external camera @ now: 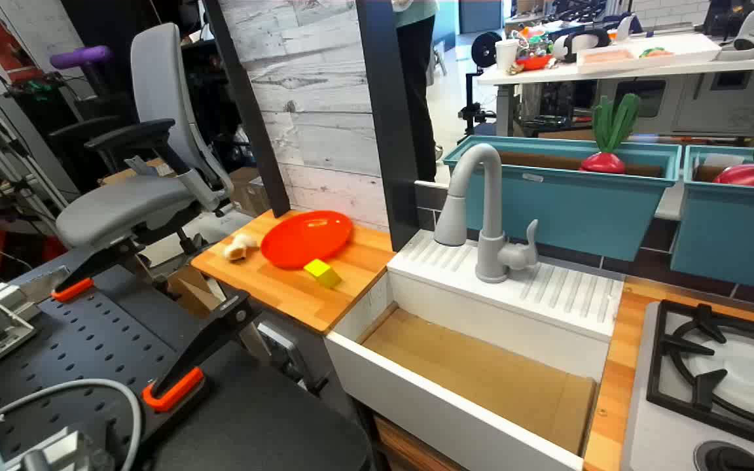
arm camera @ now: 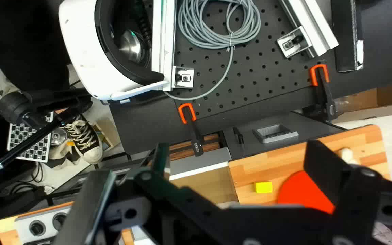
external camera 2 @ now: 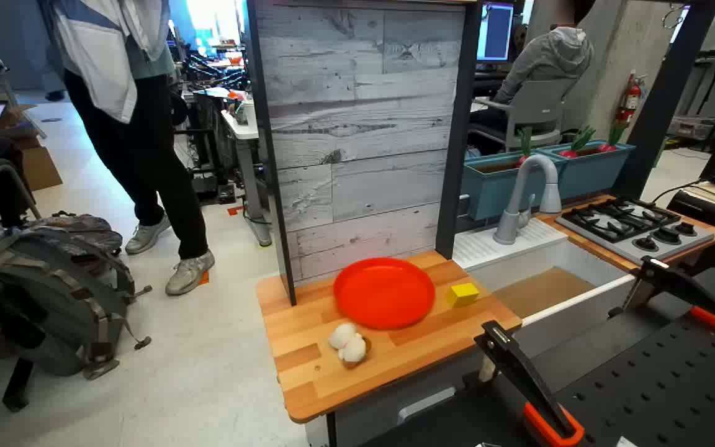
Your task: Put the doll on the orange plate
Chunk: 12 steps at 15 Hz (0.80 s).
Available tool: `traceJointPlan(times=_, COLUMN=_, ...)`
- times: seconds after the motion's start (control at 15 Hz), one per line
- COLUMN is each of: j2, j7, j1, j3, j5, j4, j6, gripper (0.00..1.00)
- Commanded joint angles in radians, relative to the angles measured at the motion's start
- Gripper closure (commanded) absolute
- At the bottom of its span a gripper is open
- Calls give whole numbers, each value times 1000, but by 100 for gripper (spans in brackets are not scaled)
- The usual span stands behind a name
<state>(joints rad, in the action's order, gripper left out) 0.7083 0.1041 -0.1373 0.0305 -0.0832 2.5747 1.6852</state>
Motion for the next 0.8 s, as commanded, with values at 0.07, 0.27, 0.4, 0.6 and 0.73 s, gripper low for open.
traceJointPlan(times=0.07, j2=0, j7=4, j1=8, j3=6, j5=-4, j4=-2, j6=-2, gripper=0)
traceJointPlan(times=0.27, j2=0, j7=4, j1=8, j3=6, j5=-4, j4=-2, j6=-2, gripper=0)
traceJointPlan(times=0.4, j2=0, j7=4, j1=8, j3=6, j5=-4, j4=-2, j6=-2, gripper=0)
traceJointPlan(times=0.6, j2=0, j7=4, j1=8, j3=6, j5=-4, j4=-2, j6=-2, gripper=0)
traceJointPlan(times=0.73, j2=-29, j7=38, j1=8, j3=-9, j5=3, j4=-6, j6=43, gripper=0)
